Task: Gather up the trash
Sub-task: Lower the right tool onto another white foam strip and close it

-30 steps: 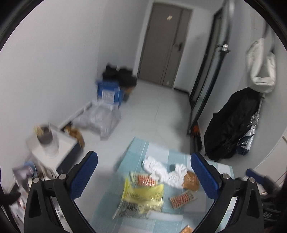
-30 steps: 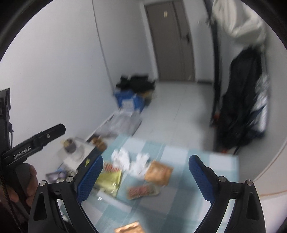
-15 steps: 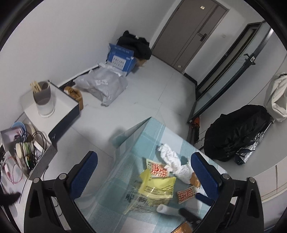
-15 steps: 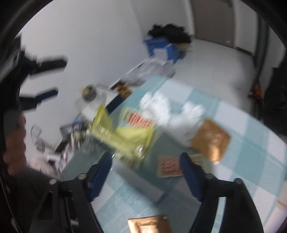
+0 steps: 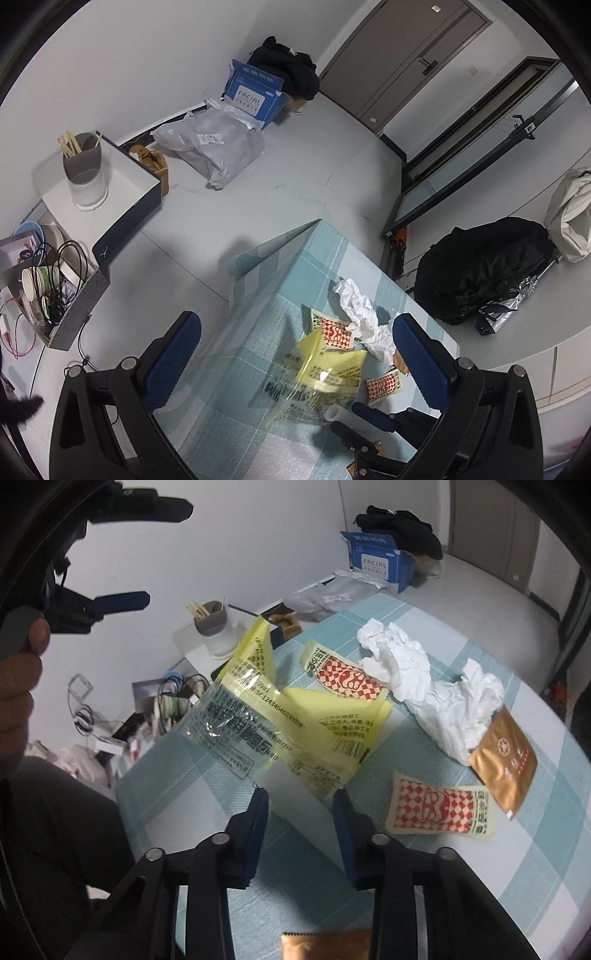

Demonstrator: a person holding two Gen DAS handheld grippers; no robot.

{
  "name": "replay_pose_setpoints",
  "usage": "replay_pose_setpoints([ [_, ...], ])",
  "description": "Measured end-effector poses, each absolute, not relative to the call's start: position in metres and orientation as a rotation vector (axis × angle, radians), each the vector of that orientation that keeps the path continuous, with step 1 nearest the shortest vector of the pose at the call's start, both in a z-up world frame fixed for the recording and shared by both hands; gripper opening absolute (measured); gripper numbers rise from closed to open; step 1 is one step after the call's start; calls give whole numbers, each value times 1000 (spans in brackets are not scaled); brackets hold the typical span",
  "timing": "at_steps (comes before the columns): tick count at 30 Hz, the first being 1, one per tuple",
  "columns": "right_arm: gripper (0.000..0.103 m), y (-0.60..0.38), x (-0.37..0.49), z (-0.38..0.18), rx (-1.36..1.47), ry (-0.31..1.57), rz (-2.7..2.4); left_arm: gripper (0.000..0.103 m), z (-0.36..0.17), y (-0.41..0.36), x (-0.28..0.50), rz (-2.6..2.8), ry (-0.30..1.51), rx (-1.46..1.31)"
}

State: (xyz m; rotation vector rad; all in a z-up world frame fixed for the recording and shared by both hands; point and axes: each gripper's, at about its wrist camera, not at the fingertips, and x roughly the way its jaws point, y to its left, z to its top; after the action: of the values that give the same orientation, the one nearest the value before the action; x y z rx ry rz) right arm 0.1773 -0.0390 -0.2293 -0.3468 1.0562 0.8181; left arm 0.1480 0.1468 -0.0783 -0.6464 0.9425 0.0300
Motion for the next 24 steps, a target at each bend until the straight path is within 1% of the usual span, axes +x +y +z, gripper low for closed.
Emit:
replay_pose_setpoints([
  [5, 19, -33, 172, -228, -411, 1013, 812, 102, -82, 150, 148, 38, 955, -666],
  [10, 9, -40, 175, -222, -370, 1011, 809, 102, -84, 146, 150, 35, 970, -666],
  [24, 5, -56, 180, -207, -276, 1012, 807, 102, -88, 136, 153, 22, 996, -627],
])
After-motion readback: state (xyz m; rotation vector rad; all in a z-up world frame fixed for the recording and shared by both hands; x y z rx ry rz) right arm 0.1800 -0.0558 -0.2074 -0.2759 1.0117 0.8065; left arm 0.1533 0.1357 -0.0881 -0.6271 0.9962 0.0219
